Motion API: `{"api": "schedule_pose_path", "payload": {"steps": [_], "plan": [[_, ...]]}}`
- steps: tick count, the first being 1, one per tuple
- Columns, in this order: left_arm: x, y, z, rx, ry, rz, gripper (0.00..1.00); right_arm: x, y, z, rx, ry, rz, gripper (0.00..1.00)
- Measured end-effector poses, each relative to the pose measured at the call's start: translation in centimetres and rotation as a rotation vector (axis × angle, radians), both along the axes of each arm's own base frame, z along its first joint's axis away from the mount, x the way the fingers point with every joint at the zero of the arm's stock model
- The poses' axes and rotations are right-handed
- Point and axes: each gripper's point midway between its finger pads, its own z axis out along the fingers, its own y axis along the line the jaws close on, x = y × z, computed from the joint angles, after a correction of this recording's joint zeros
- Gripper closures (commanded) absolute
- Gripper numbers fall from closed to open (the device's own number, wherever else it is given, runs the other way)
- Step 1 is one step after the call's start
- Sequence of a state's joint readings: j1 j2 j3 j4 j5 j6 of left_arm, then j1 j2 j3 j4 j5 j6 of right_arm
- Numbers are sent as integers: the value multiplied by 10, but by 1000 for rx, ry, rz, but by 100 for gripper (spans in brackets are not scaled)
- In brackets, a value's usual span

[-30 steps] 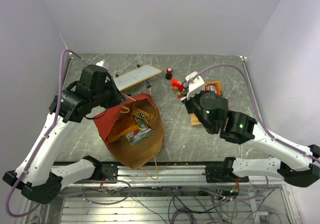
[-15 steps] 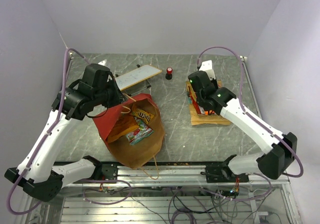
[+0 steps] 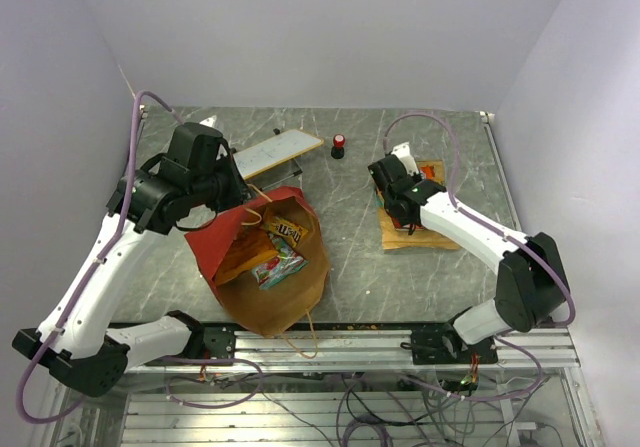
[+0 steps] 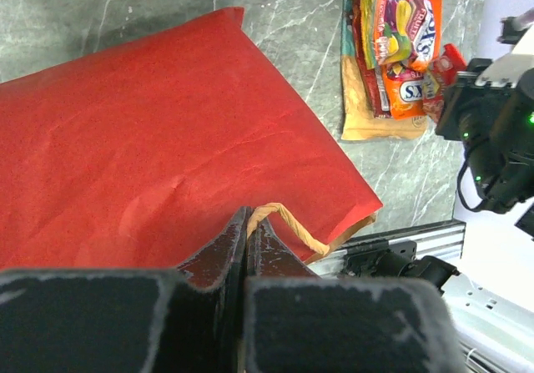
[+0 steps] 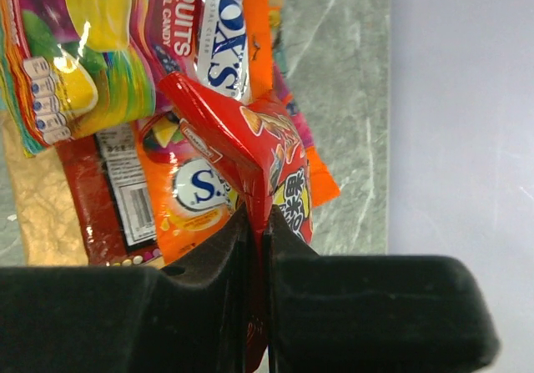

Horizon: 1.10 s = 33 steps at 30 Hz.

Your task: Take the snacks out of the paper bag

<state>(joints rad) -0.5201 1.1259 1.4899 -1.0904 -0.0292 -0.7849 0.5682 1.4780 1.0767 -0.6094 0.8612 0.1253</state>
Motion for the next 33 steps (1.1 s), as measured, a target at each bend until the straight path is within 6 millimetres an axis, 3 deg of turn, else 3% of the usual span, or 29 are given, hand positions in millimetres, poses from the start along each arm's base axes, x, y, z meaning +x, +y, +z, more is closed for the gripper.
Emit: {"api": "schedule_pose_path", "payload": {"steps": [8, 21, 27, 30, 33], "plan": [[1, -1, 1, -1, -2, -4, 93, -3, 10, -39, 40, 71, 15, 100], [0, -3, 2, -9, 2, -13, 93, -6, 27, -56, 160, 101, 18, 46], [-1, -5, 1, -19, 4, -20, 93, -13, 52, -49, 332, 107, 108, 21], [-2, -6, -1, -27, 10, -21, 93, -21, 66, -51, 447, 110, 163, 16], [-5, -6, -2, -35, 13, -22, 93, -27, 76, -65, 520, 138, 187, 15]]}}
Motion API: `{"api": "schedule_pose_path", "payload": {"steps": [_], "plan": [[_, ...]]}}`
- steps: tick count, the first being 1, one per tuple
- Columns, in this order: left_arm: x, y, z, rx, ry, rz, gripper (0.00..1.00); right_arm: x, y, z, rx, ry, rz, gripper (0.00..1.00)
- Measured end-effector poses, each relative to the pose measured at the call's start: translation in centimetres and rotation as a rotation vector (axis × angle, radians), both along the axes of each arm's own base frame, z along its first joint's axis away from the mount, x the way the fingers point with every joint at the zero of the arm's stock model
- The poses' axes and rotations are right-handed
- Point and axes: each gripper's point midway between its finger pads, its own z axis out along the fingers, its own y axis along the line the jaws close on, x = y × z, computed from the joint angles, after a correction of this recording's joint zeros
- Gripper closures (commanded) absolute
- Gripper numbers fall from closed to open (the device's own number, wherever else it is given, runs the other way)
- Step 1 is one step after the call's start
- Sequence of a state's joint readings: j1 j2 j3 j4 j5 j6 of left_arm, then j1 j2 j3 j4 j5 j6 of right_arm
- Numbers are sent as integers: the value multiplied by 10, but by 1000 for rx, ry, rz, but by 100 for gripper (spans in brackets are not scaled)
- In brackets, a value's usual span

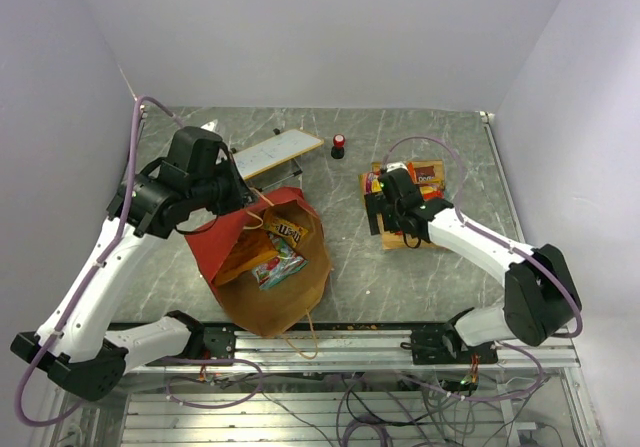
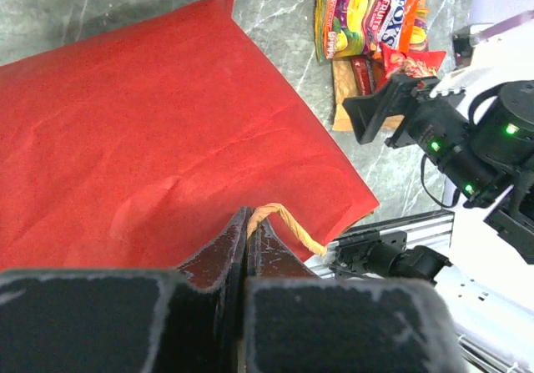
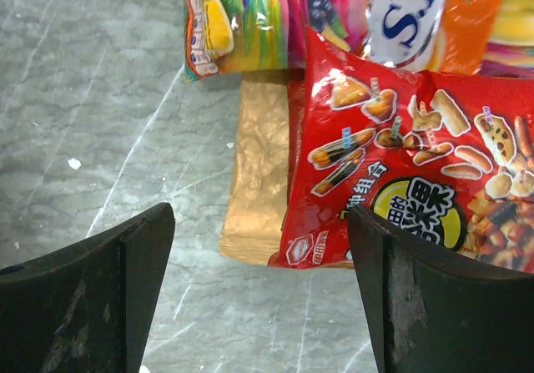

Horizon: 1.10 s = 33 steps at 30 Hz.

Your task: Take the snacks out of the paper bag

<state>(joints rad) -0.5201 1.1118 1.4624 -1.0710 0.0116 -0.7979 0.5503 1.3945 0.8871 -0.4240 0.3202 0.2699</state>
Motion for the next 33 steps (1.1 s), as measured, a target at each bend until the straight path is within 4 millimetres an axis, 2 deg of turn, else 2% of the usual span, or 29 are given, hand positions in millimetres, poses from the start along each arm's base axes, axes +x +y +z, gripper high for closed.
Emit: {"api": "schedule_pose_path", "payload": {"steps": [3, 6, 8, 11, 13, 14, 17, 19, 22, 24, 27, 29, 33], "plan": [[-3, -1, -1, -14, 3, -4, 93, -3, 4, -10, 27, 41, 7, 15], [-6, -1, -1, -27, 8, -5, 93, -2, 10, -3, 52, 51, 21, 15], [-8, -1, 0, -34, 10, -3, 93, 4, 16, 16, 76, 30, 35, 14], [-10, -1, 2, -44, 6, 0, 93, 15, 31, 65, 144, -64, 95, 14], [-12, 0, 4, -50, -1, 2, 93, 10, 43, 102, 221, -141, 180, 15], [-12, 0, 5, -52, -3, 2, 93, 5, 48, 114, 250, -167, 217, 15], [-13, 1, 6, -57, -5, 4, 93, -28, 82, 151, 356, -246, 408, 15], [-13, 1, 6, -59, -4, 6, 93, -62, 115, 167, 413, -285, 583, 16], [-13, 1, 6, -61, -3, 9, 93, -128, 166, 179, 483, -337, 879, 20], [-13, 1, 6, -63, -2, 11, 93, -164, 189, 179, 502, -359, 1035, 21], [-13, 0, 6, -63, -1, 11, 93, -199, 219, 174, 474, -399, 1216, 23], [-13, 1, 6, -63, -1, 11, 93, -217, 241, 162, 408, -424, 1335, 22], [-13, 1, 6, -63, 0, 12, 93, -246, 283, 114, 208, -480, 1564, 18]]}}
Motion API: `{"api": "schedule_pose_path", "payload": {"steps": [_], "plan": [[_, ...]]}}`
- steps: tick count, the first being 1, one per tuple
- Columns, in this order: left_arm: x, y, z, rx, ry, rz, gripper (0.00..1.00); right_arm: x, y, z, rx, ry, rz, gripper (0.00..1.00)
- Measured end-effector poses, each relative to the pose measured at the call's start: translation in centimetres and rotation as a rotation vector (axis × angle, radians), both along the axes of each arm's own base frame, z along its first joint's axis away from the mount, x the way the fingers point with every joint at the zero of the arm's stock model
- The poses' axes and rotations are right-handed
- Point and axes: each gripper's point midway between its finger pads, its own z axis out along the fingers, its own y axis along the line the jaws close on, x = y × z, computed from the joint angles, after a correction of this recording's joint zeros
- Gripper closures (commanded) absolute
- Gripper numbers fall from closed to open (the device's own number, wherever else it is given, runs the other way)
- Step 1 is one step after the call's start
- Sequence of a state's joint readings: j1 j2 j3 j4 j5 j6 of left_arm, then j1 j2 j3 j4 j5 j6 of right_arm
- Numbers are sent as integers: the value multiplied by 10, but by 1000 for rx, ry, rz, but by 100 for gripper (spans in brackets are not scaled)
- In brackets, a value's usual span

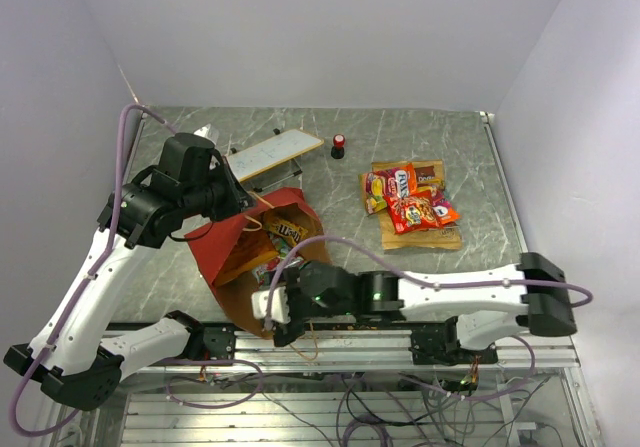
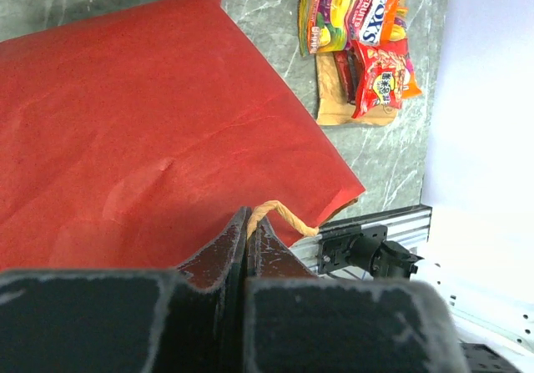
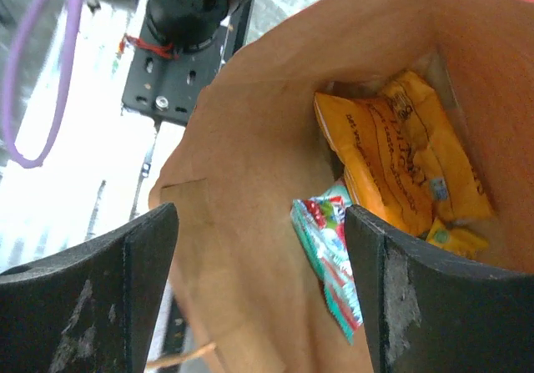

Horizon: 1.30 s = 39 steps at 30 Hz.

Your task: Take the snacks out of the paper bag

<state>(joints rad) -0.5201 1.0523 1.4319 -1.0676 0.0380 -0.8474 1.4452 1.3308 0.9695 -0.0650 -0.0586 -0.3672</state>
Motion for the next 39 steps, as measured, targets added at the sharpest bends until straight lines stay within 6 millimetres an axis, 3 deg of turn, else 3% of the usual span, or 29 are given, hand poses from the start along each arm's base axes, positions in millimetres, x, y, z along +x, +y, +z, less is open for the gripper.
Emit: {"api": "schedule_pose_path", "payload": {"steps": [5, 10, 16, 20, 26, 36, 39], "plan": [[-3, 1, -3, 7, 16, 2, 93, 9, 25, -42, -47, -186, 78, 16], [-6, 3, -6, 11, 38, 8, 93, 37, 46, -54, -5, -280, 77, 16], [-9, 5, -10, 19, 60, 11, 93, 85, 53, -74, 9, -313, 45, 20], [-9, 4, -12, 26, 71, 11, 93, 104, 54, -95, -27, -329, 57, 24], [-6, 3, -8, 24, 68, 11, 93, 104, 59, -113, -56, -340, 104, 30], [-7, 4, -5, 14, 43, 13, 93, 116, 88, -122, -30, -383, 106, 30], [-7, 6, -4, 14, 38, 17, 93, 122, 96, -127, -41, -408, 104, 44]]}}
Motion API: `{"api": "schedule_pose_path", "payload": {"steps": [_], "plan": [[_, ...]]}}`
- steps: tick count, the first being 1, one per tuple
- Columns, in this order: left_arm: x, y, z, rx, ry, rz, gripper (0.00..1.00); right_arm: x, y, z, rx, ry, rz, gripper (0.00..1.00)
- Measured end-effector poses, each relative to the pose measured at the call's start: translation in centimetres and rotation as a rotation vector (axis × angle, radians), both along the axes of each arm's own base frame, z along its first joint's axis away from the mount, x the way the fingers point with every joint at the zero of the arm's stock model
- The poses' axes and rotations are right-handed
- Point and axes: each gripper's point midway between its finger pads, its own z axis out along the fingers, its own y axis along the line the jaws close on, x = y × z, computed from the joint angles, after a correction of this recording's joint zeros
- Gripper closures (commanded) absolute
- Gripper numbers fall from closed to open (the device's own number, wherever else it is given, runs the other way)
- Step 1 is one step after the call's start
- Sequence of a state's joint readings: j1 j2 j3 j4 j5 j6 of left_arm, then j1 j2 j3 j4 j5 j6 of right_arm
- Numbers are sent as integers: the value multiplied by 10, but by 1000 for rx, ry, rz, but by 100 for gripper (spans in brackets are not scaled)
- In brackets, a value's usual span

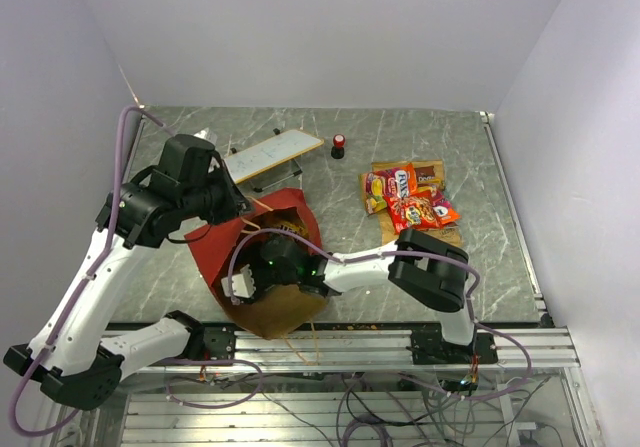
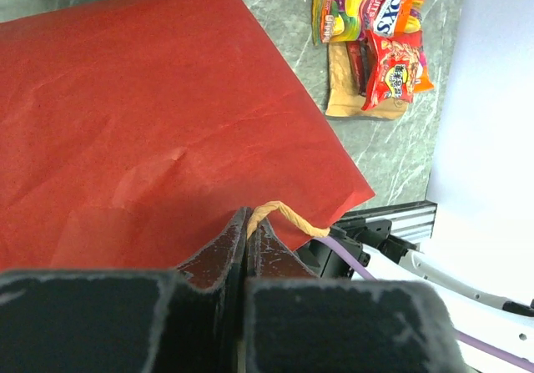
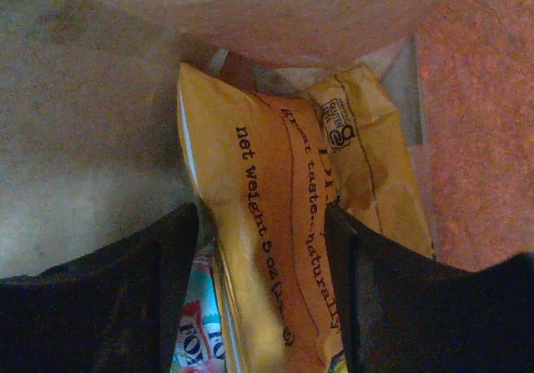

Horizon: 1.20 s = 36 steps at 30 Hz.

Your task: Take the snacks out of the paper bag

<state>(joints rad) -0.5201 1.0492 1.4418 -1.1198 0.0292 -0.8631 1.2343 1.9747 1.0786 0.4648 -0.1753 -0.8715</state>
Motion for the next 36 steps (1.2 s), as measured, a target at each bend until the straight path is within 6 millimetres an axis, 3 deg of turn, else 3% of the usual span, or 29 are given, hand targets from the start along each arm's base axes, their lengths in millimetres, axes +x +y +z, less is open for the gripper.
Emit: {"api": "schedule_pose_path", "payload": {"steps": [8, 12, 15, 25, 31, 36], "plan": [[4, -2, -3, 14, 25, 2, 93, 9, 2, 3, 5, -30, -34, 80], [4, 0, -3, 21, 23, 8, 93, 8, 2, 5, 4, -29, -31, 91], [5, 1, -4, 33, 21, 10, 93, 6, -3, 17, 19, -20, -35, 99], [7, 6, -2, 47, -3, 21, 93, -14, -39, 110, 109, 36, -36, 100], [5, 7, 6, 26, -35, 23, 93, -37, -67, 148, 141, 131, -34, 100], [5, 6, 9, 17, -42, 27, 93, -60, -83, 166, 159, 218, -28, 100]]}}
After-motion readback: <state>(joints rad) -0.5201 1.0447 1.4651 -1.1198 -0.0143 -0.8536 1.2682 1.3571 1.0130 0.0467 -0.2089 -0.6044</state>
